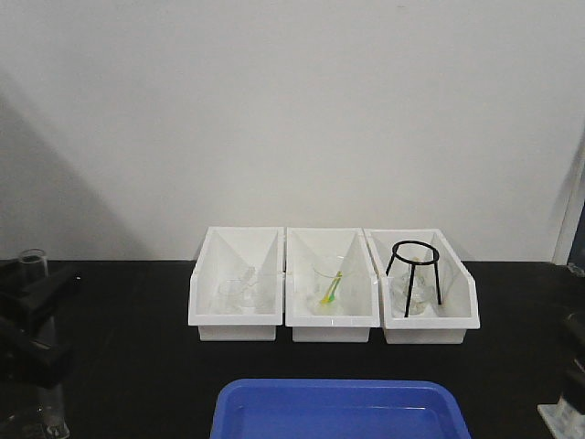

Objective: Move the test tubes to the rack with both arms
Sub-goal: 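Lift the test tube upright with the left gripper, then grasp the tube with the right gripper and release the left gripper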

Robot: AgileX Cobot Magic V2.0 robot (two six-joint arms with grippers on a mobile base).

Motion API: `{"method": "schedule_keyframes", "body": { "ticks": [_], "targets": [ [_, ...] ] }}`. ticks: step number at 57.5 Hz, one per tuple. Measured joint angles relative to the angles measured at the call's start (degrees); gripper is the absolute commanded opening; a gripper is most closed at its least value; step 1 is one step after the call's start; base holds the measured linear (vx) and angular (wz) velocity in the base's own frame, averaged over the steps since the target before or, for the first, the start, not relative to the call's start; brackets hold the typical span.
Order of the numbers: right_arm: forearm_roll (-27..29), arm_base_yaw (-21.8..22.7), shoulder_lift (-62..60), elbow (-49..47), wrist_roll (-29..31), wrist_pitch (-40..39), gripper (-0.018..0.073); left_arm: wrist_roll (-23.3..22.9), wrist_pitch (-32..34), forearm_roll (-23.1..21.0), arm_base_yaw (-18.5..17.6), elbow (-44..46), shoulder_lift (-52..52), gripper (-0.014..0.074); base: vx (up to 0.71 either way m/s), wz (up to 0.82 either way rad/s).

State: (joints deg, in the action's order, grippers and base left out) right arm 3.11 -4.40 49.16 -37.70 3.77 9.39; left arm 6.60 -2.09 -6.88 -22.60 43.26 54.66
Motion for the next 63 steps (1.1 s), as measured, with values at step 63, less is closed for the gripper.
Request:
{"method": "schedule_keyframes", "body": {
  "ticks": [63],
  "targets": [
    [0.25, -46.22, 16.58, 0.0, -2.1, -25.23, 0.0414, -9.28, 15.31, 0.2, -28.45, 0.12, 9.0, -0.002, 0.0, 0.0]
  ]
}}
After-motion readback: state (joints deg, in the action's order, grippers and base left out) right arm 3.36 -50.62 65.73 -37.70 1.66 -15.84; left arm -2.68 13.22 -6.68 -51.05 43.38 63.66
